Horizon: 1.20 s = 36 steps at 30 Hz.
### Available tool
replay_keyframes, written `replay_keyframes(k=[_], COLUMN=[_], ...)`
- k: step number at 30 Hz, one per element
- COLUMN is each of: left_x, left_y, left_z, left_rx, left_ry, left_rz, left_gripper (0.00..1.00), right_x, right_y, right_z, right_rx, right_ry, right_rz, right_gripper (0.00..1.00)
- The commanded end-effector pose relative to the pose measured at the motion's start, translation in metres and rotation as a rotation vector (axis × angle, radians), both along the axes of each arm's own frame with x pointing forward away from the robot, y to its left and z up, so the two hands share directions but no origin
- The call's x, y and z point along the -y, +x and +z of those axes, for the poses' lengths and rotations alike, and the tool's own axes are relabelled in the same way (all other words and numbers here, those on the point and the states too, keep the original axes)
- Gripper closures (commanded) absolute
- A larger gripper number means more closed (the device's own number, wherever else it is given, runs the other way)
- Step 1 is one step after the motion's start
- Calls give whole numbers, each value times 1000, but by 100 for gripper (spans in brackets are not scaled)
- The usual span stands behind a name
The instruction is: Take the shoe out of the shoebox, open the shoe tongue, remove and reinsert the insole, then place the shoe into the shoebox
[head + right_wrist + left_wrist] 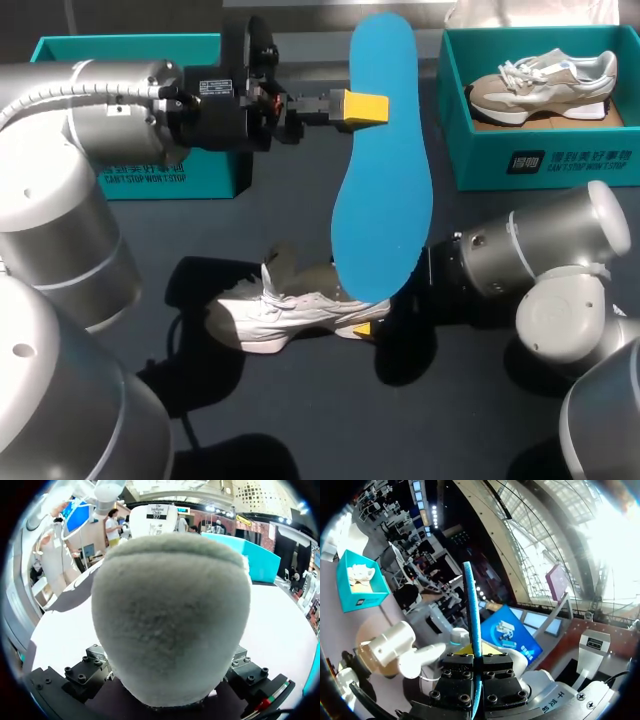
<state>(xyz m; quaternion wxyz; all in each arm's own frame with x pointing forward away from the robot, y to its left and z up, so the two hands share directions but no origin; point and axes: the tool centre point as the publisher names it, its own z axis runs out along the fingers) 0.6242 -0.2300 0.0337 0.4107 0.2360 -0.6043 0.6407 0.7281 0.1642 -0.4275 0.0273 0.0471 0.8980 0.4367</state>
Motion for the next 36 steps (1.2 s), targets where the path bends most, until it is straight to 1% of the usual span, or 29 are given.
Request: replay_keyframes(k=[1, 4, 9, 10, 11, 25, 26, 30, 36], left_x=[1, 1, 1, 1, 1, 1, 1, 1, 1], left_y=[0, 0, 0, 0, 0, 0, 0, 0, 0], left_z=[0, 0, 0, 0, 0, 0, 0, 0, 0], left_rx=[-1, -1, -1, -1, -1, -1, -1, -1, -1], left_ry=[0, 0, 0, 0, 0, 0, 0, 0, 0], left_rz=[2, 2, 2, 2, 2, 2, 2, 2, 2], left_gripper=[100, 100, 100, 100, 100, 100, 100, 100, 100], right_x=[11, 15, 19, 20, 22, 22, 25, 34, 41], right_y=[0, 1, 2, 2, 2, 2, 1, -2, 0], right_z=[7, 11, 15, 17, 19, 19, 20, 28, 46], right_rx=[0, 8, -8, -4, -3, -3, 10, 42, 66], right_ry=[-55, -81, -123, -136, -177, -177, -191, -243, -317], right_rz=[-20, -21, -17, -17, -36, -36, -28, -10, 9], right_gripper=[0, 0, 0, 0, 0, 0, 0, 0, 0])
